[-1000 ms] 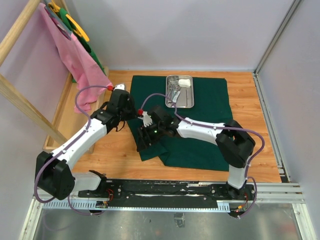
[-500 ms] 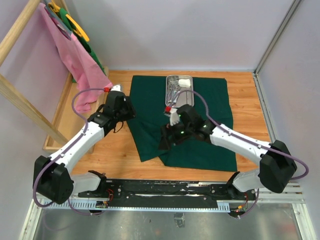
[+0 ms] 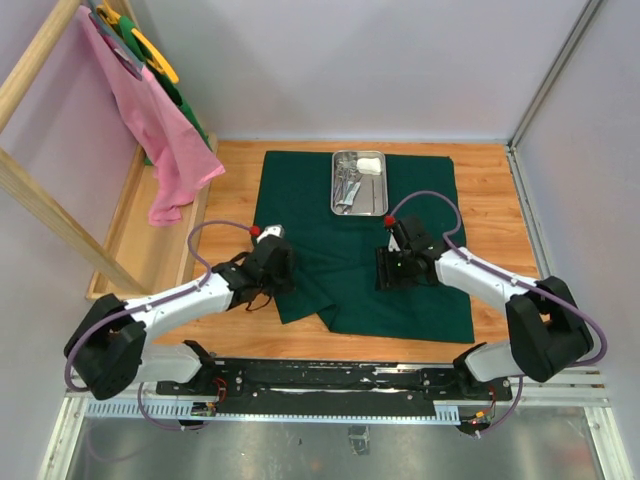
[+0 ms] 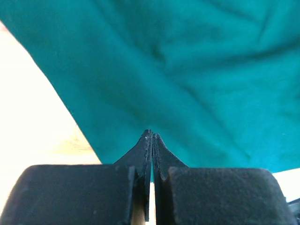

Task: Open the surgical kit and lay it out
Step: Smooth out the surgical kit at the center of the board.

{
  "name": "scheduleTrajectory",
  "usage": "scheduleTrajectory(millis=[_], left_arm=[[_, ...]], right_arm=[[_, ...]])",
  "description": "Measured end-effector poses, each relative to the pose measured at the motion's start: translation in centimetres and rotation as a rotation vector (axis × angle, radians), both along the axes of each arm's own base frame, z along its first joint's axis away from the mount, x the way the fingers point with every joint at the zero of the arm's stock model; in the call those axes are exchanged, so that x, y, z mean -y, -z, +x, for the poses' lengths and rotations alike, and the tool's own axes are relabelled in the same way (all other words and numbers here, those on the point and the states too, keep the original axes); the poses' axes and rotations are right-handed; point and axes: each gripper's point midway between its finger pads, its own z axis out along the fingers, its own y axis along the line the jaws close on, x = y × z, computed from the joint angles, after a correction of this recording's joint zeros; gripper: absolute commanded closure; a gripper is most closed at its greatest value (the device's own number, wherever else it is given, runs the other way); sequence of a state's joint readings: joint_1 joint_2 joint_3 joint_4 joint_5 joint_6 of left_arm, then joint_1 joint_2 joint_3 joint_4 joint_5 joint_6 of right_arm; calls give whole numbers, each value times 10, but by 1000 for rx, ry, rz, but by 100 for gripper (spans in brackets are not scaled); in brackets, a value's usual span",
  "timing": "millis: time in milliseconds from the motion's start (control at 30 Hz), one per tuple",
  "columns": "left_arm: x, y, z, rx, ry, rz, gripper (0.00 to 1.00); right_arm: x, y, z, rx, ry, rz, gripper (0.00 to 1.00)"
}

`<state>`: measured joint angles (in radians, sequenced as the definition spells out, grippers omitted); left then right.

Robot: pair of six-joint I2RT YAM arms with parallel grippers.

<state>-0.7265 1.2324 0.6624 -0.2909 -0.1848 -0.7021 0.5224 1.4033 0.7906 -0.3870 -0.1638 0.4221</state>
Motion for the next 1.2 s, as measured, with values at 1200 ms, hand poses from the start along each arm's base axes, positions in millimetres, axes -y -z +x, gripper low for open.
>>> scheduleTrajectory(millis=[1200], left_arm=[[-62, 12, -74, -188, -317, -26, 100]], right_arm=[[34, -4, -9, -8, 94, -136, 35]])
